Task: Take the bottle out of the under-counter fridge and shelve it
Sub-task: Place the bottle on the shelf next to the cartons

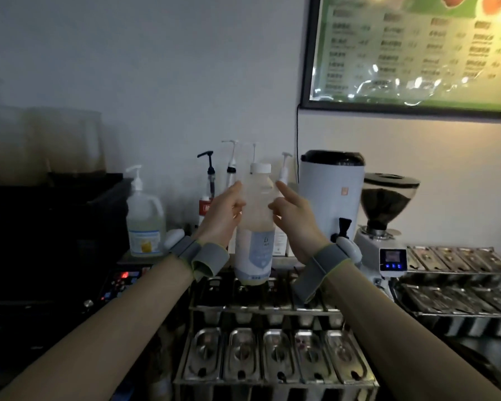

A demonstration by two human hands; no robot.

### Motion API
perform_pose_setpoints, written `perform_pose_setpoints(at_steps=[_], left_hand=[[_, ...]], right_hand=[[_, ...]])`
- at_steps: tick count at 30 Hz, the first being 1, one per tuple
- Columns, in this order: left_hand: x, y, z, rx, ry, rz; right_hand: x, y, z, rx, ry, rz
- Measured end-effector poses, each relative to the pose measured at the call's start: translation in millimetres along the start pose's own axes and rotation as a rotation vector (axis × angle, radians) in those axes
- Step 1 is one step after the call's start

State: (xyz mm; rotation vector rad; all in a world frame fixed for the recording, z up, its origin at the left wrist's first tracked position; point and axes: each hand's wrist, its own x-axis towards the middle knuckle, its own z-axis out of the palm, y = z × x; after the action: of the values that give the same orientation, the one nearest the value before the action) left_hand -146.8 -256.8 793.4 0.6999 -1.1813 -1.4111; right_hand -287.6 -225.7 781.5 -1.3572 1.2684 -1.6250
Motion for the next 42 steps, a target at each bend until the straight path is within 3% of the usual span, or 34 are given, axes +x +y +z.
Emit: perform_pose_setpoints(at_steps=[15,32,42], left_hand=[[122,27,12,0.011,0.083,-0.048],[296,32,61,-0.012,0.087,0.046],[353,6,53,-0.023,0.069,0.01]], right_hand=[[135,-9,6,0.074,-0.016,0.072],[315,-12,-33,0.023,-0.048,0.01],[356,14,-33,0.021,-0.02,0.064]])
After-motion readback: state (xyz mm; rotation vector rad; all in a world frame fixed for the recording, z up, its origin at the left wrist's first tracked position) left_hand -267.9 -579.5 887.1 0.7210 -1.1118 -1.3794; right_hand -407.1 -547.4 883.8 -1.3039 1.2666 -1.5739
